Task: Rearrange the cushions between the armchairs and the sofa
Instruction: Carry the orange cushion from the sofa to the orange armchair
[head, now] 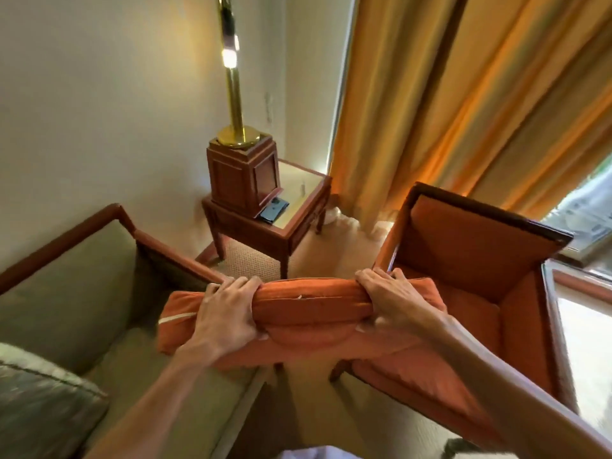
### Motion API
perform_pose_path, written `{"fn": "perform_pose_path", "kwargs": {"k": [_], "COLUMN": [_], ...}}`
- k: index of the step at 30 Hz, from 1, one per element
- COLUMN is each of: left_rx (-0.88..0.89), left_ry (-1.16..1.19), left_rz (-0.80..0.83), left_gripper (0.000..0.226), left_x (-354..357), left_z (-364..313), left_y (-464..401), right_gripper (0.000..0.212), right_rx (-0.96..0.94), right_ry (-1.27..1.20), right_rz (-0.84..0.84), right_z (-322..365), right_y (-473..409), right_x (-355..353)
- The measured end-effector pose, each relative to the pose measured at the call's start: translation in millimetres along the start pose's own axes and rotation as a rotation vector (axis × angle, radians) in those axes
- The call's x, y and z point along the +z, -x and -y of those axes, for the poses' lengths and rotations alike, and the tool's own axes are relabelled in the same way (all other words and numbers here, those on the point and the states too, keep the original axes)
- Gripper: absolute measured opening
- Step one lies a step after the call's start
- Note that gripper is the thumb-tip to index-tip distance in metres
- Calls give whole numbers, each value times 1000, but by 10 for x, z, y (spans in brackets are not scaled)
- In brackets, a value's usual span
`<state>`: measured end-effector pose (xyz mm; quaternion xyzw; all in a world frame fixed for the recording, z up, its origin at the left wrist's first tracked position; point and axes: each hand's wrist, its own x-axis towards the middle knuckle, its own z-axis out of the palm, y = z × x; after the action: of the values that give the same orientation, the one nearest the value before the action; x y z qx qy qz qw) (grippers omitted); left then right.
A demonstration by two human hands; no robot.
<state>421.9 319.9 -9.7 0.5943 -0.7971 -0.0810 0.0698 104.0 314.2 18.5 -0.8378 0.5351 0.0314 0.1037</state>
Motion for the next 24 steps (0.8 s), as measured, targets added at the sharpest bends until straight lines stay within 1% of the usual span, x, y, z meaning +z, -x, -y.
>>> {"fn": "perform_pose_path", "kwargs": {"k": [4, 7, 9, 13, 17, 19, 22, 24], "left_rx": [153, 236, 286, 401, 521, 558, 589, 574], "left_ry": [55, 103, 153, 189, 188, 180, 206, 215], "left_rz": [-7, 11, 27, 30, 27, 43, 71, 105], "left_gripper": [87, 86, 85, 83, 84, 87, 89, 89], "left_x": [112, 216, 292, 364, 524, 643, 910, 1191], "left_z": [-1016, -1713, -2143, -2931, -3516, -3772, -4024, -4153], "left_y": [-724, -1193, -1507, -2118, -2662, -2894, -3117, -3225], "right_gripper": [63, 66, 62, 61, 65, 64, 63, 63], "right_rx": [125, 213, 273, 433, 570, 626, 675, 687], "right_ry": [-42, -27, -19, -27, -56, -66, -53, -20], "right_rz": [-101, -131, -155, -139, -82, -73, -78, -49], "right_z": [-1011, -1671, -2067, -2791, -3412, -3657, -3906, -4075], "right_y": [641, 1019, 1217, 1529, 1691, 1779, 1864, 1869], "right_x": [-251, -440, -574, -800, -819, -808, -778, -683]}}
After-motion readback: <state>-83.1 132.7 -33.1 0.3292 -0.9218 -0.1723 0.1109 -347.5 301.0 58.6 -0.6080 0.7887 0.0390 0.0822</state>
